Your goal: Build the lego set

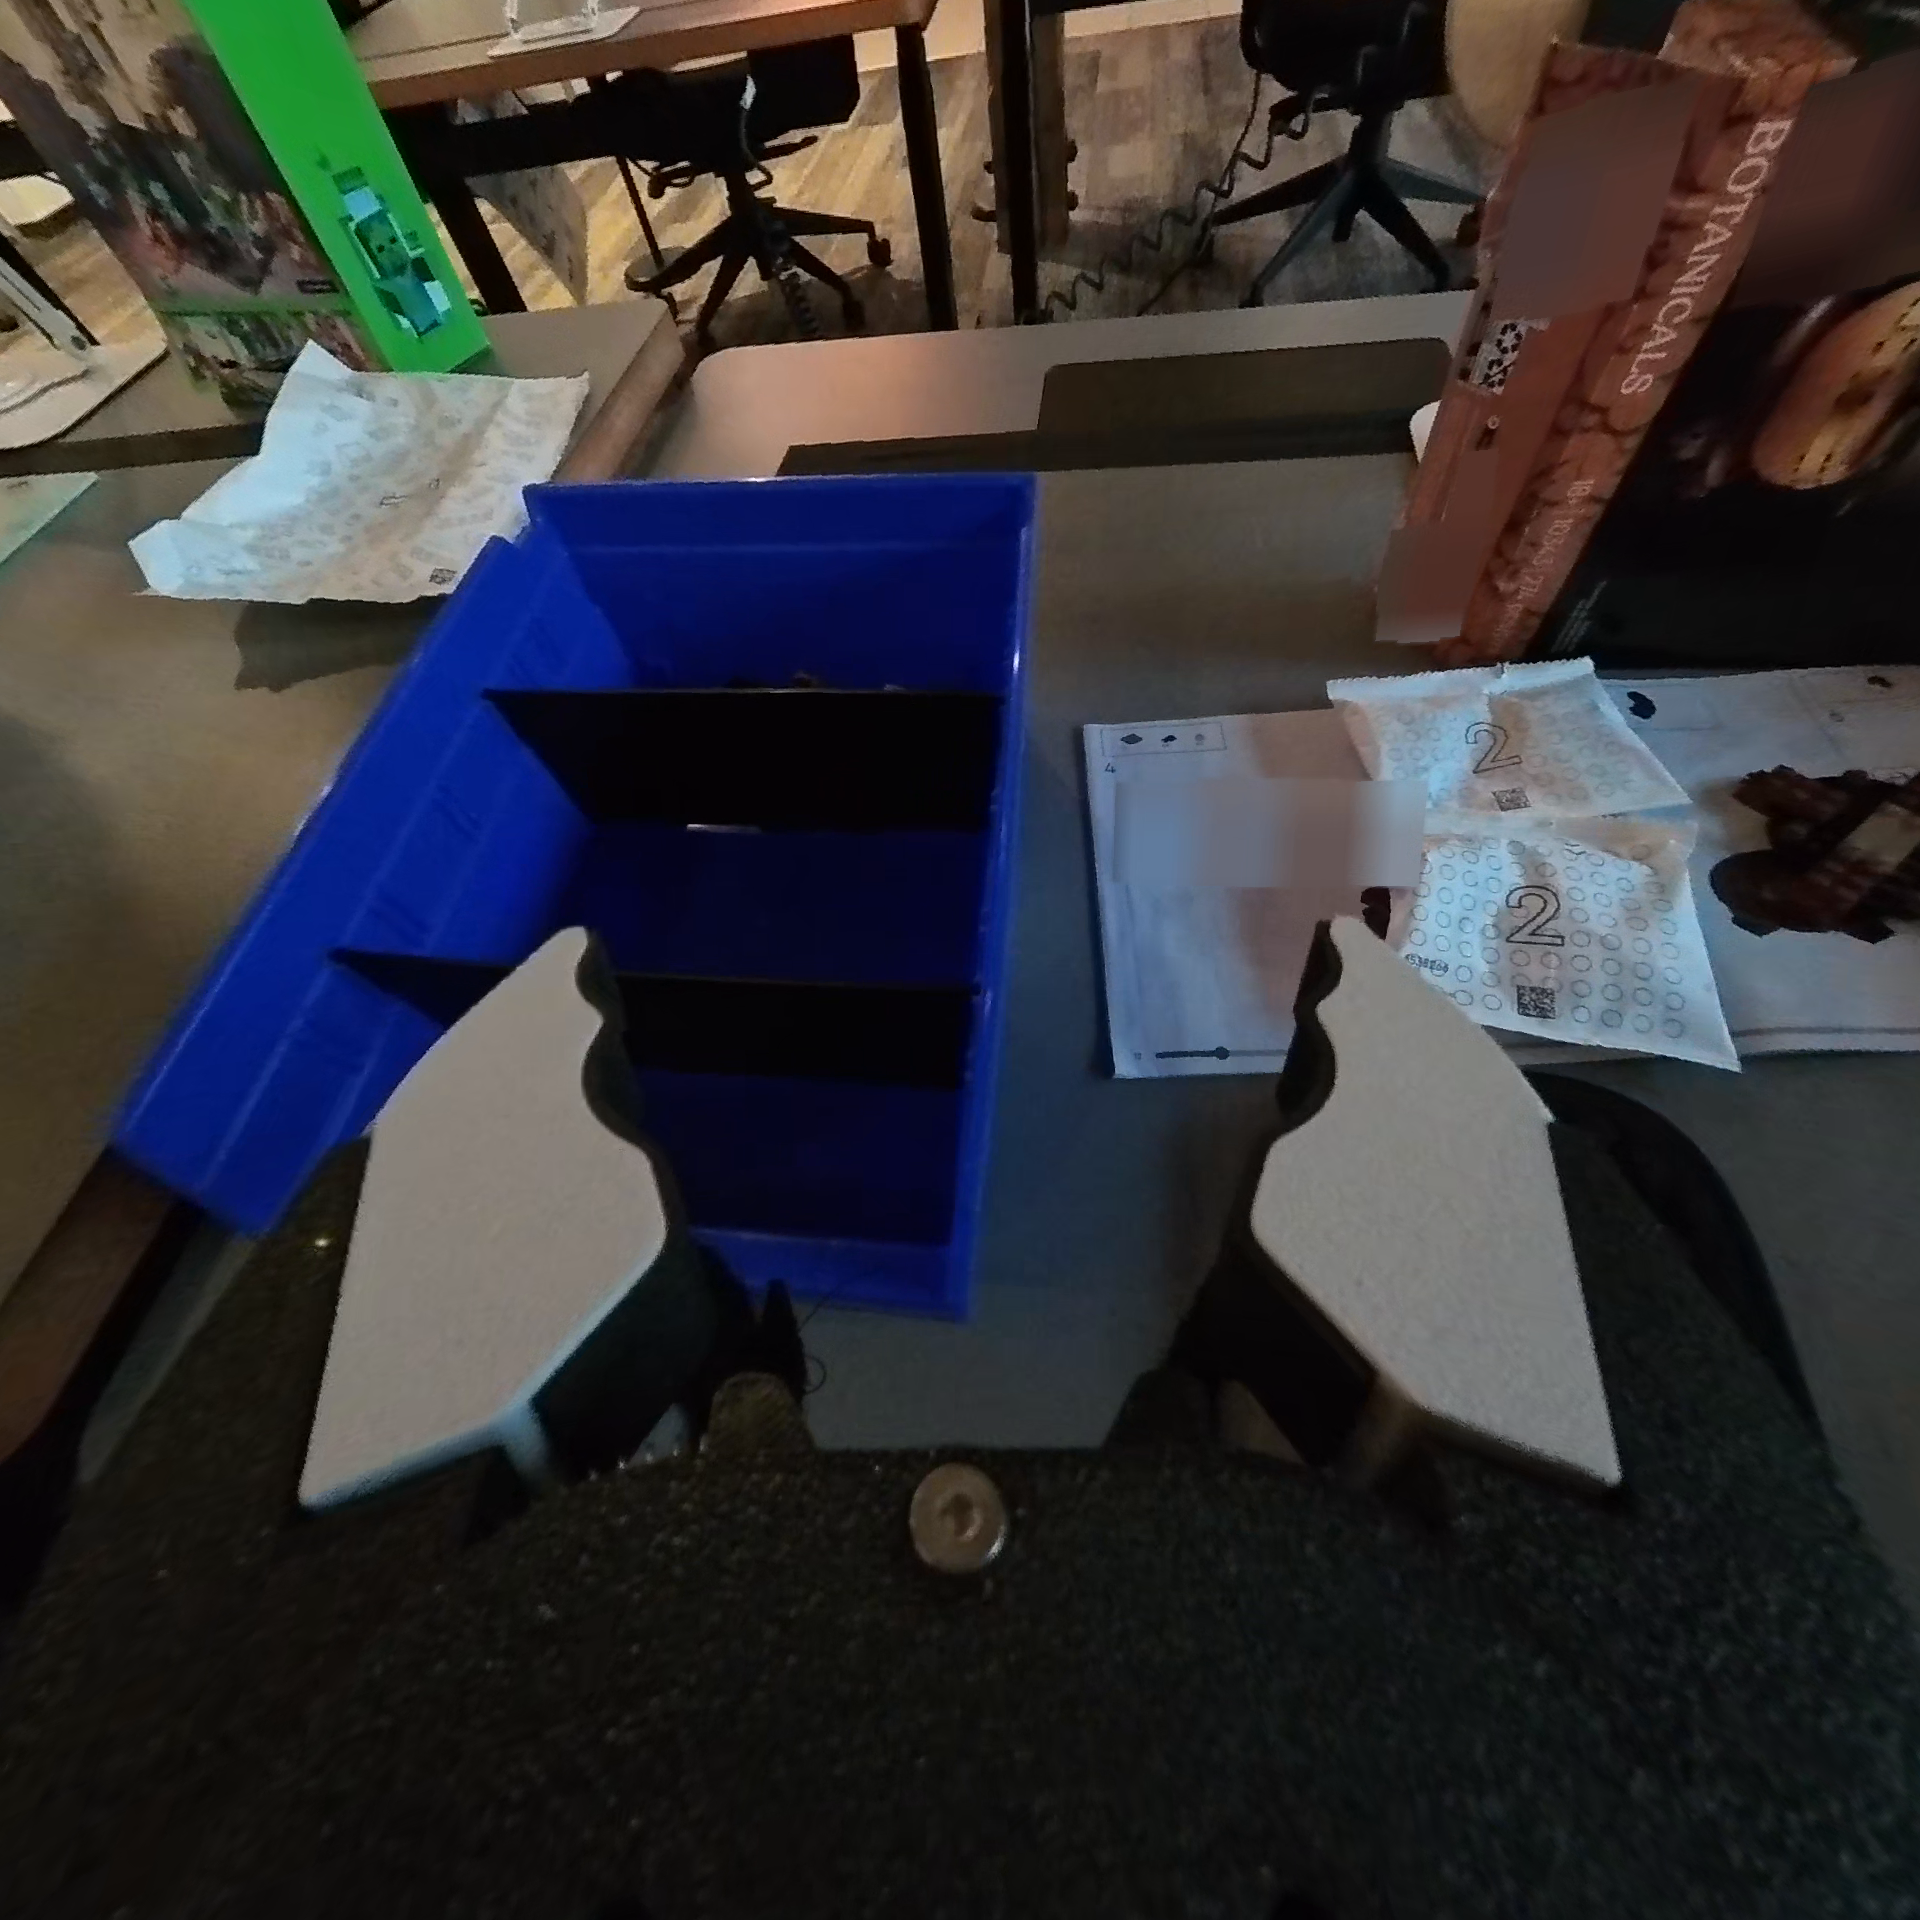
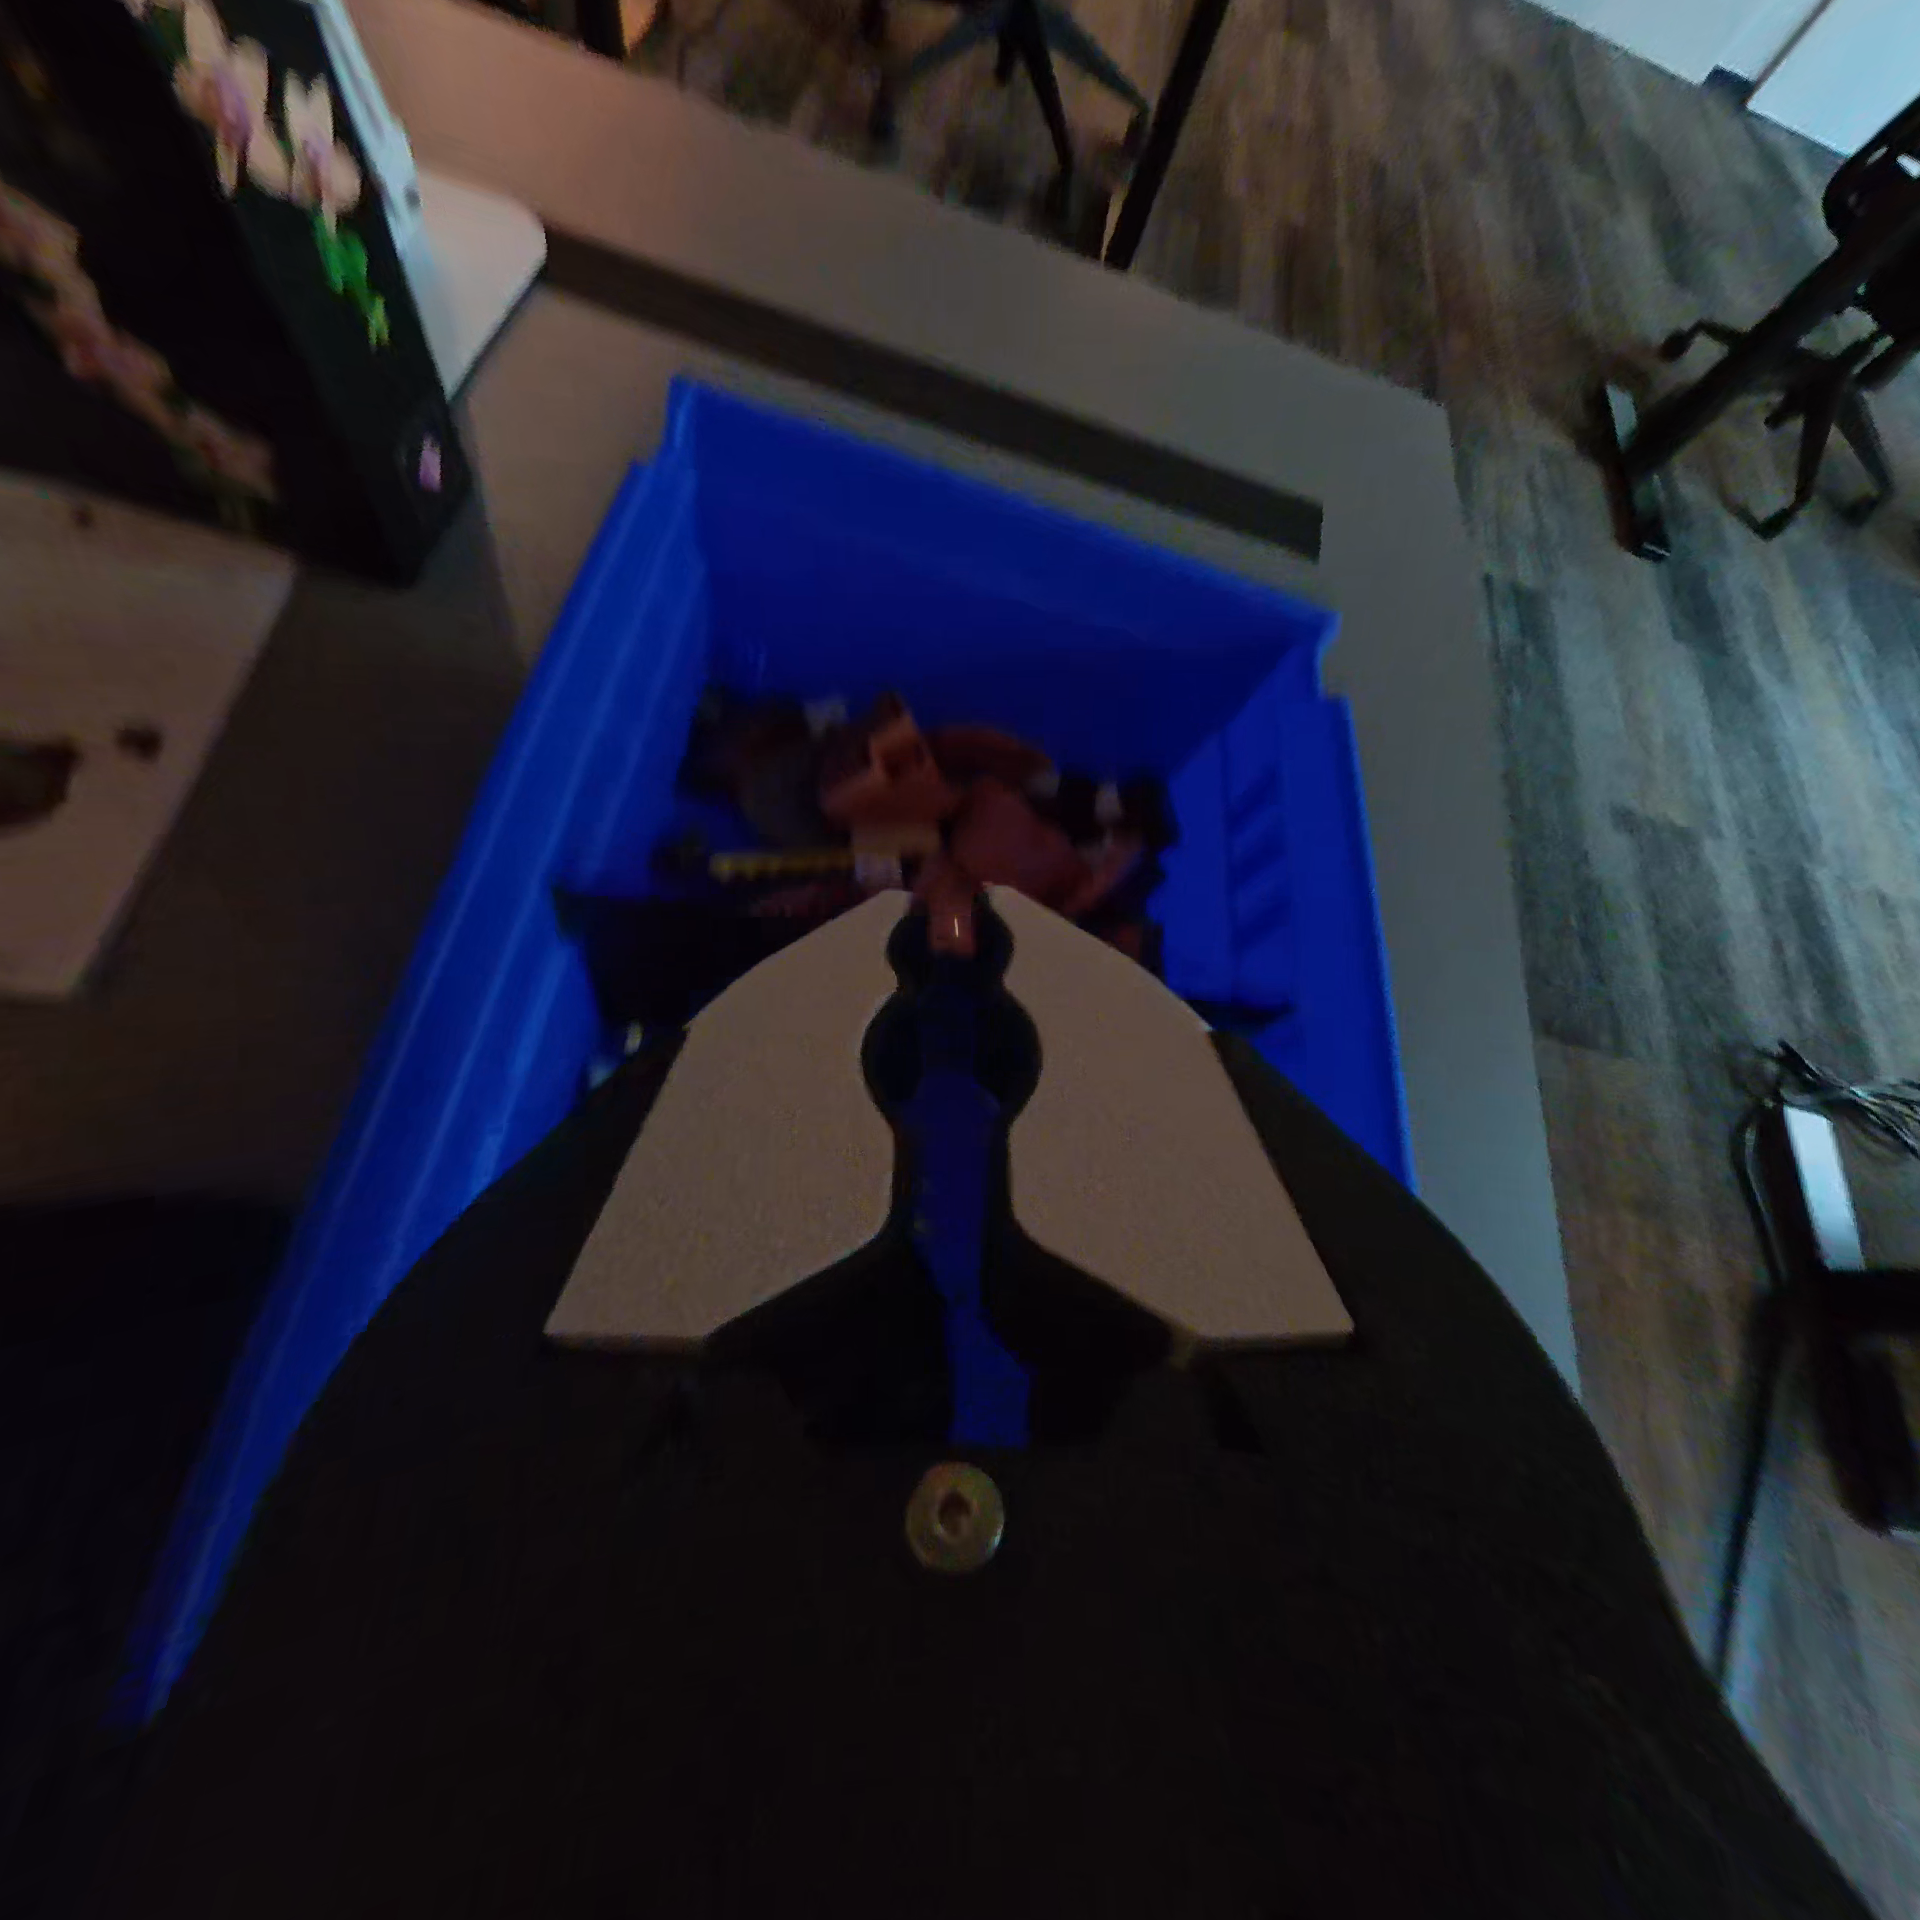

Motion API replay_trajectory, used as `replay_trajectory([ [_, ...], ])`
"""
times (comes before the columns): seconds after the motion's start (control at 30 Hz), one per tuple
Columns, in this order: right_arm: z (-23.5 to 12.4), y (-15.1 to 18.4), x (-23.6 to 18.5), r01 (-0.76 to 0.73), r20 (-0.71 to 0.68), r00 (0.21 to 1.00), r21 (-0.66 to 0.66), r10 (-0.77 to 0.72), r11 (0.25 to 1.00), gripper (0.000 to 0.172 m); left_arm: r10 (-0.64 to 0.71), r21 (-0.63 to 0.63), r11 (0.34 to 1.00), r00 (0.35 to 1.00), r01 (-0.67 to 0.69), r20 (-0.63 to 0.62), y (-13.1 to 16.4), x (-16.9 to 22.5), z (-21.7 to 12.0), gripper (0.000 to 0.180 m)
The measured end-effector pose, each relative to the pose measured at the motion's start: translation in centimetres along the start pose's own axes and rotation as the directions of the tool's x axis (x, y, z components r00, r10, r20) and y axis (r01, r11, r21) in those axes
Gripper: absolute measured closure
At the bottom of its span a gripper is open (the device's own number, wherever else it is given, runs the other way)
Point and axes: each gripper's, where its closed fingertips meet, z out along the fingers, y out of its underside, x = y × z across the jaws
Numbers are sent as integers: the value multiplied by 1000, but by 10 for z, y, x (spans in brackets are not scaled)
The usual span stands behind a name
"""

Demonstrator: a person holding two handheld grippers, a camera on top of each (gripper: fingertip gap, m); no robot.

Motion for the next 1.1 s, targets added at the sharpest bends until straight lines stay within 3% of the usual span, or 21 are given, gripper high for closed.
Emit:
replay_trajectory([
  [0.17,37,-12,0,-46,18,999,-29,46,999,101,-3,2,1000,1000,3,3,1,-1,-1,58],
  [0.23,48,-9,1,-57,11,998,-51,58,997,90,-3,-1,1000,1000,3,4,1,-2,-1,58],
  [0.47,72,5,-3,-74,36,996,-119,79,990,94,-2,-16,1000,1000,2,-1,5,0,3,58],
  [0.53,73,7,-4,-63,41,997,-119,68,991,118,0,-20,1000,1000,0,-4,6,1,4,58],
  [0.6,70,2,-2,-65,32,997,-69,67,996,168,3,-21,1000,1000,-3,-4,5,1,5,58],
  [0.63,66,-3,0,-85,24,996,-35,86,996,172,3,-20,1000,1000,-3,-4,5,1,5,58],
  [0.77,44,-4,3,-78,1,997,-19,78,997,167,3,-15,1000,1000,-3,-2,4,0,4,58],
  [0.87,19,11,-3,-50,9,999,-61,51,997,120,-1,-17,1000,1000,1,-5,5,1,5,57],
  [0.9,11,19,-5,-48,5,999,-69,49,996,114,-2,-16,1000,1000,2,-4,5,0,4,57],
  [1.0,-12,46,-9,-60,0,998,-94,60,994,105,1,-14,1000,1000,-1,-5,5,0,4,56],
  [1.1,-28,73,-13,-80,-4,997,-127,80,989,110,2,-6,1000,1000,-2,-7,4,1,2,56],
])
